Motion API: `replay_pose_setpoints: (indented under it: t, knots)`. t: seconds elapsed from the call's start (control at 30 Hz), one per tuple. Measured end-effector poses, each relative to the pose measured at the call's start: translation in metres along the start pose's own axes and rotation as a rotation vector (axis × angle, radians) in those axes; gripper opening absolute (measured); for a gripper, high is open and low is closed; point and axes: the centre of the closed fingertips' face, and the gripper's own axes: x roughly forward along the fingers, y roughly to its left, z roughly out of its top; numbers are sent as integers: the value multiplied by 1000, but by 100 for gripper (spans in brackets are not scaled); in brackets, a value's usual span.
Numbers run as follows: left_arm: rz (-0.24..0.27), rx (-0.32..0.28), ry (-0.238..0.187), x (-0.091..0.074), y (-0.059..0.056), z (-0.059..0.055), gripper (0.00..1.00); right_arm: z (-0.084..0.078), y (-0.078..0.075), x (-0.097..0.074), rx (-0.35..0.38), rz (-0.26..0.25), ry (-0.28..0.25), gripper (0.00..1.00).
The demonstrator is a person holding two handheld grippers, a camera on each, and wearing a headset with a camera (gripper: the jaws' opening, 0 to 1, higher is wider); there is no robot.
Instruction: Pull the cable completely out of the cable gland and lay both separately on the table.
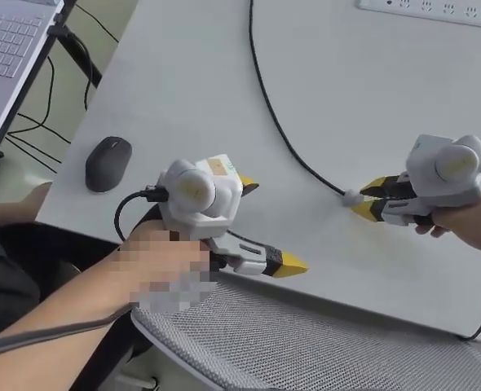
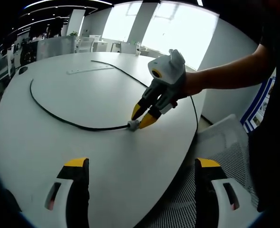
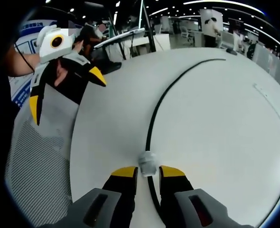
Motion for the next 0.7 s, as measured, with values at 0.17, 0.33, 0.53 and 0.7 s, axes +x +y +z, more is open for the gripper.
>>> replay_pose_setpoints:
  t: [0.17, 0.33, 0.53, 0.7]
  knots:
    - [-1, -1, 2, 0, 0, -1, 91, -1, 0, 3, -2, 4, 10, 9]
    - [0, -3, 4, 0, 0, -2, 91, -1, -1, 2, -6, 7, 7, 9]
    - [-2, -4, 6, 0, -1, -3, 91, 0, -1, 2, -11, -3, 7, 8]
    - [-4, -1, 1, 1, -1, 0, 91, 0, 0, -1, 12, -6, 3, 7]
